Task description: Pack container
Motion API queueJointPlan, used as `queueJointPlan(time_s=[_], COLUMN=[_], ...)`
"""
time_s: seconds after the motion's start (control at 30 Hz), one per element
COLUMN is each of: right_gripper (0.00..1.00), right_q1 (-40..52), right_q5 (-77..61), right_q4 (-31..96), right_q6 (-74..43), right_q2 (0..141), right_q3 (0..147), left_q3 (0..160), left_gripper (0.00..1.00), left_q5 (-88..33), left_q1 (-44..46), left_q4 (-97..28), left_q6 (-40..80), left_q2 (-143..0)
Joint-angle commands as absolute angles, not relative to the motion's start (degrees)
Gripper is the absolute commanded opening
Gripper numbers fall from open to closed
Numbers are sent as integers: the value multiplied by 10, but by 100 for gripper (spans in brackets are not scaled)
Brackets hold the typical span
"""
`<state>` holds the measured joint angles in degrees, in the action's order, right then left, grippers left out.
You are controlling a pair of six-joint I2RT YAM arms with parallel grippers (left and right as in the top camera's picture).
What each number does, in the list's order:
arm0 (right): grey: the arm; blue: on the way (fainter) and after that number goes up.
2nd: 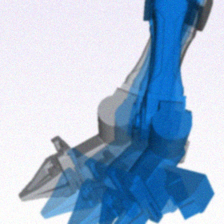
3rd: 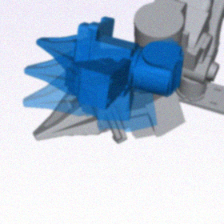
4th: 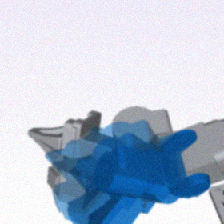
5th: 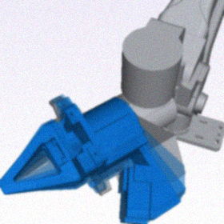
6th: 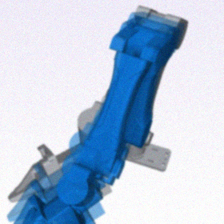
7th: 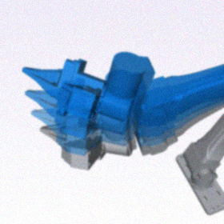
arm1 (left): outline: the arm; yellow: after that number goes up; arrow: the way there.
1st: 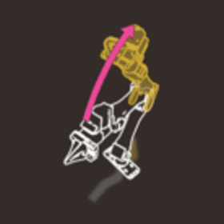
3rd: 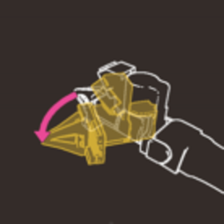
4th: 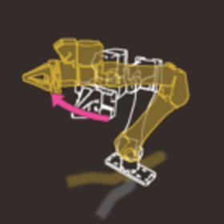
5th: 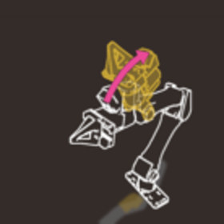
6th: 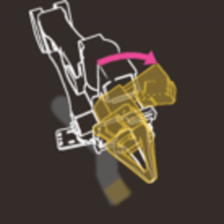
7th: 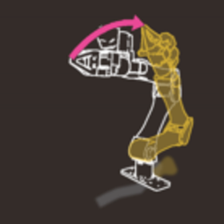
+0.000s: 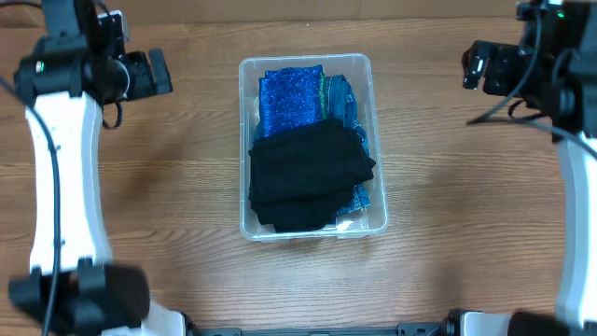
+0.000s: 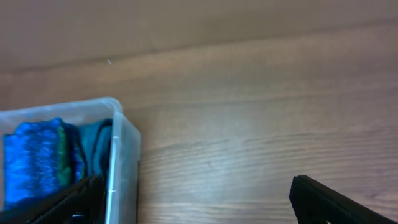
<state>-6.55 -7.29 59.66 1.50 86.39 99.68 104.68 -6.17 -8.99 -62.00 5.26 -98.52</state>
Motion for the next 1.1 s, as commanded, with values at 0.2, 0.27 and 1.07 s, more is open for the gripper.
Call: queueJointPlan(time_s=[0.2,0.27,1.07], right_gripper=[100,100,100], right_q1=[-66,-66,-69], right_q5=[-78,-78,-65], right_q4=[501,466,540], right_q6=[18,18,17], right_q2=[702,629,495], right_q3=[769,669,535], left_q3=[715,653,609], left_gripper=[100,100,100], left_q5=[-74,-72,-24], left_q1=[-87,-88,-88], left_q4=[-463,-443,-461], left_q6=[-2,17,21], left_q2=[-684,-607,-592])
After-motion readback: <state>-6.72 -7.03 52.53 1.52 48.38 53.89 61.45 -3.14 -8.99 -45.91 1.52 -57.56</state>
